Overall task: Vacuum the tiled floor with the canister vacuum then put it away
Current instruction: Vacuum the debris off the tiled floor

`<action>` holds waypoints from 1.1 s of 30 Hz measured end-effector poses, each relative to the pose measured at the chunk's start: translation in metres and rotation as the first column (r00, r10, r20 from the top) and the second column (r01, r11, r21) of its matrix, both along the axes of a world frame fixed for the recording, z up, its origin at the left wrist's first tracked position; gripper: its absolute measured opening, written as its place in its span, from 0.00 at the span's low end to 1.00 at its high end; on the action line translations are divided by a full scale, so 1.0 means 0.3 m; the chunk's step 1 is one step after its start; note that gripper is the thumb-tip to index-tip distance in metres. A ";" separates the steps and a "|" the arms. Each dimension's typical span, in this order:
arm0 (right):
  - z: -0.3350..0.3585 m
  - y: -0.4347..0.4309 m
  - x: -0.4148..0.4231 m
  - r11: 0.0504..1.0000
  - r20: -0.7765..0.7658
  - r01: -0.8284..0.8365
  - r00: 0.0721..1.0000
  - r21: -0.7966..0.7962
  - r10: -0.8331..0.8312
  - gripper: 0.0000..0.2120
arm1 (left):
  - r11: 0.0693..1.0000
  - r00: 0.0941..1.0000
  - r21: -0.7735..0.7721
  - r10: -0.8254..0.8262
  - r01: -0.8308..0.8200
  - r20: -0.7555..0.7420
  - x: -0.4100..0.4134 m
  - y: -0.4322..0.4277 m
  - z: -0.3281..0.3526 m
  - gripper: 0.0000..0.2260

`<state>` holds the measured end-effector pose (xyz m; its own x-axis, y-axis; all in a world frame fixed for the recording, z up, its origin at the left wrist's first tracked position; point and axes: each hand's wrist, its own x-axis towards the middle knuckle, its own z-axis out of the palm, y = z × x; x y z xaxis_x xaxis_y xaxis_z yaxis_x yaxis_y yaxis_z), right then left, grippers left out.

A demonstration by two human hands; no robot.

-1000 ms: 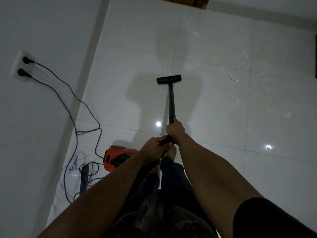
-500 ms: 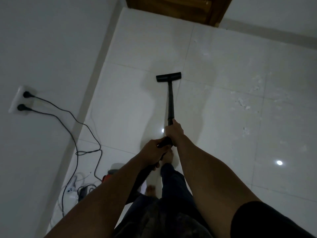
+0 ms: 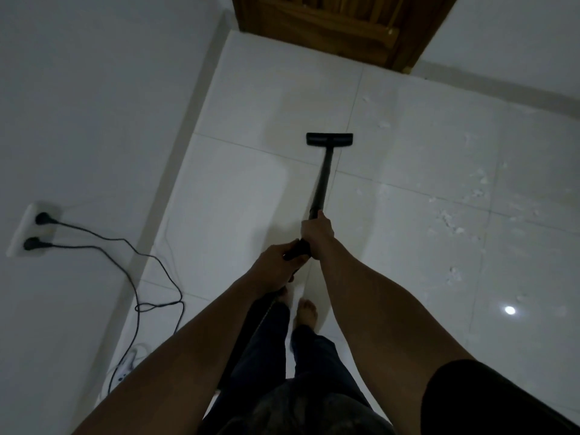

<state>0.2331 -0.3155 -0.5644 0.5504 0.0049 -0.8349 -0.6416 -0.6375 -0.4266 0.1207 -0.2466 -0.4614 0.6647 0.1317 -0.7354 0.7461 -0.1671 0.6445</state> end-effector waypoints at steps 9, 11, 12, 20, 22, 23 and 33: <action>-0.025 0.140 0.214 0.994 -0.003 0.109 0.994 0.032 -0.109 0.29 | 0.994 0.993 0.012 -0.106 0.106 0.048 0.220 0.184 -0.037 0.16; -0.021 0.159 0.248 0.994 -0.013 0.099 0.995 0.037 -0.099 0.30 | 0.993 0.992 0.012 -0.121 0.121 0.035 0.256 0.200 -0.032 0.18; -0.022 0.167 0.270 0.994 -0.013 0.099 0.995 0.037 -0.098 0.30 | 0.993 0.993 0.012 -0.118 0.118 0.026 0.278 0.210 -0.028 0.18; -0.045 0.258 0.529 0.998 0.012 0.051 0.999 0.035 -0.052 0.30 | 0.998 0.997 -0.011 -0.068 0.068 -0.027 0.536 0.284 -0.049 0.19; -0.052 0.287 0.613 0.998 0.014 0.040 0.999 0.052 -0.041 0.30 | 0.999 0.998 -0.005 -0.055 0.055 -0.035 0.619 0.303 -0.064 0.19; -0.054 0.299 0.654 0.998 0.019 0.037 0.999 0.056 -0.038 0.30 | 0.999 0.999 -0.015 -0.034 0.034 -0.040 0.654 0.312 -0.074 0.19; -0.081 0.390 1.063 0.995 -0.037 0.014 0.999 0.099 -0.010 0.33 | 0.999 0.997 0.013 0.054 -0.053 -0.058 1.039 0.365 -0.135 0.24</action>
